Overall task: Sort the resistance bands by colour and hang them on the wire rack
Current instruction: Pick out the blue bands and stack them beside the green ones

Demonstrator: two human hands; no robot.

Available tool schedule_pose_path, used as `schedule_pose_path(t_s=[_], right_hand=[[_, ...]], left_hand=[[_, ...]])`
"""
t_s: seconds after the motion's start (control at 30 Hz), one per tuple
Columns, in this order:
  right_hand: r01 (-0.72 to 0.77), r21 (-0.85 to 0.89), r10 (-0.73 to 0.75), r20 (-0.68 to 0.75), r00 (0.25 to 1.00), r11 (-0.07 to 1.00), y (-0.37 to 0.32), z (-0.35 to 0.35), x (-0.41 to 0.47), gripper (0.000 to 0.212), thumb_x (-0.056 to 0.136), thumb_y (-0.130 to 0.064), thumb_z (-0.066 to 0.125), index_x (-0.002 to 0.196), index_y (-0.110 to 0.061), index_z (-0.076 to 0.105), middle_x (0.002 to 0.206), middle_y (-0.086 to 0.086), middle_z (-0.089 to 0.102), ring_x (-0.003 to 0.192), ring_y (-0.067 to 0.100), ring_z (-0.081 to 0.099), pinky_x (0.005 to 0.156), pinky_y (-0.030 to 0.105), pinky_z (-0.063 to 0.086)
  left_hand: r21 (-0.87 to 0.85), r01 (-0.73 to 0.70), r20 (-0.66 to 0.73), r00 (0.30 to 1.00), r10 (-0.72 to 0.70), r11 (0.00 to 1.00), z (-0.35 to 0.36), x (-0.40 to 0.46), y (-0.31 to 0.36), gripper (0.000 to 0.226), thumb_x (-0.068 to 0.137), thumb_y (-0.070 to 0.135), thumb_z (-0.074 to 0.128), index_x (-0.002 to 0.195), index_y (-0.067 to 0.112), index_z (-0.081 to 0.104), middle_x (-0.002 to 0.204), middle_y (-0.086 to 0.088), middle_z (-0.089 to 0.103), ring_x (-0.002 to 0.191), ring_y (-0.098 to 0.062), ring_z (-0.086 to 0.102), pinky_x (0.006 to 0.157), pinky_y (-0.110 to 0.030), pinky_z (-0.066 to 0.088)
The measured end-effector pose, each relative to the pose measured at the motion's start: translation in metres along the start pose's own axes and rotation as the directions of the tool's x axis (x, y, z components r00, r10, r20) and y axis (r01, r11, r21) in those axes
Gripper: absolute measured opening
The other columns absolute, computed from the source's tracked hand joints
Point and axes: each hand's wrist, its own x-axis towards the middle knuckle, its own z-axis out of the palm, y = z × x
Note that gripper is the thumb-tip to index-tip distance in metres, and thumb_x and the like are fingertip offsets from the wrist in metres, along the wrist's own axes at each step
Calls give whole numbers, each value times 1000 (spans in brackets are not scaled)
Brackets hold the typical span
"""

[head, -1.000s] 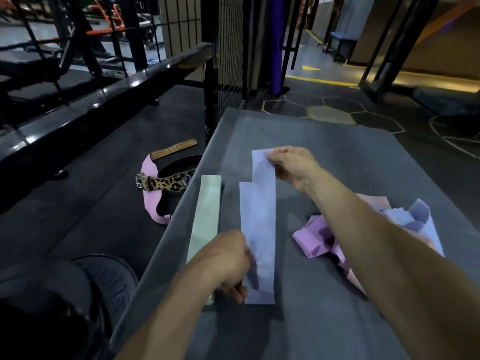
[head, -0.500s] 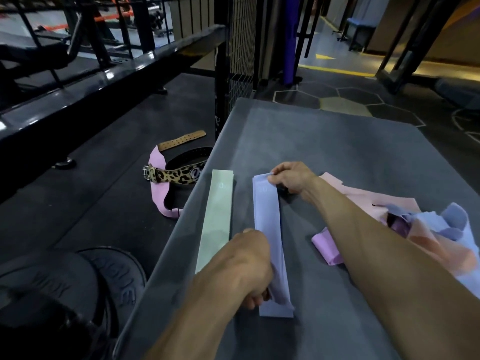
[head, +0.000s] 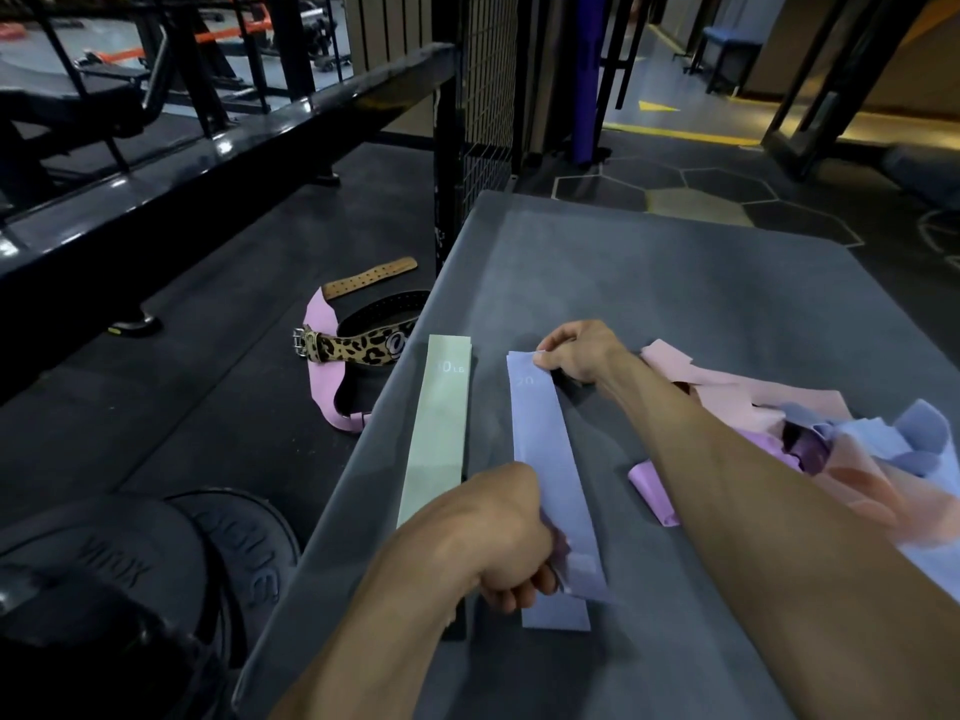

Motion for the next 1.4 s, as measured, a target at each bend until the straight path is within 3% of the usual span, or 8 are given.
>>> schedule_pose_path(t_s=[0.2,0.5,0.73,0.87,1.03,1.2,1.27,1.4], right_hand=[[-6,-13,6,-30,1000,1000,2,1,4,13,83,-12,77,77,-19,68,68,-3,61,56,11,51,49,21,39],[-41,-58,38,-59,998,997,4,7,13,20,78,-18,80,66,-23,65,74,-4,65,77,19,61,70,28,49],[-46,-65,41,-81,996,997,3,9,12,18,76,-15,78,66,-23,65,75,-4,65,79,19,63,69,27,49],[-40,-70,34,-86,996,997,4,9,13,18,75,-16,79,68,-24,63,83,-2,68,84,19,65,75,28,52],[-4,-85,-2,-77,997,996,6,8,13,19,76,-16,77,66,-24,63,76,-4,66,82,18,64,79,30,53],[-17,-88,10,-80,997,996,4,8,11,19,76,-15,76,65,-24,63,78,-4,67,83,18,64,75,27,51],[-23,-83,16,-85,996,996,4,8,10,19,76,-15,76,65,-24,63,76,-5,67,84,18,65,74,26,50],[-29,-69,22,-92,996,997,5,8,10,16,73,-15,76,65,-23,65,77,-4,69,86,20,68,75,27,52]], left_hand=[[50,62,24,998,-63,997,-1,8,0,21,98,12,58,106,-3,70,97,-20,74,69,-25,58,59,-28,50],[186,106,2,994,-108,977,2,13,1,20,100,13,54,96,2,71,73,-9,64,50,-16,52,63,-26,50],[386,67,-180,984,3,920,8,21,-1,19,98,12,56,115,6,63,107,-12,71,74,-22,62,69,-28,53],[404,110,-99,992,-76,908,7,20,-1,21,96,14,64,115,8,72,78,-12,67,83,-30,73,75,-32,58],[408,147,-139,985,-98,901,8,15,4,19,97,15,61,108,6,72,73,-8,63,86,-30,73,80,-34,58],[452,225,-166,972,-167,863,10,17,13,35,93,19,70,121,0,63,118,-14,71,109,-28,70,89,-34,55],[449,205,-201,972,-125,870,9,18,10,42,91,21,72,125,4,57,120,-13,69,108,-28,69,84,-34,55],[464,-20,-240,959,148,885,10,16,-1,30,97,29,63,121,17,48,112,-8,58,94,-25,60,77,-36,51]])
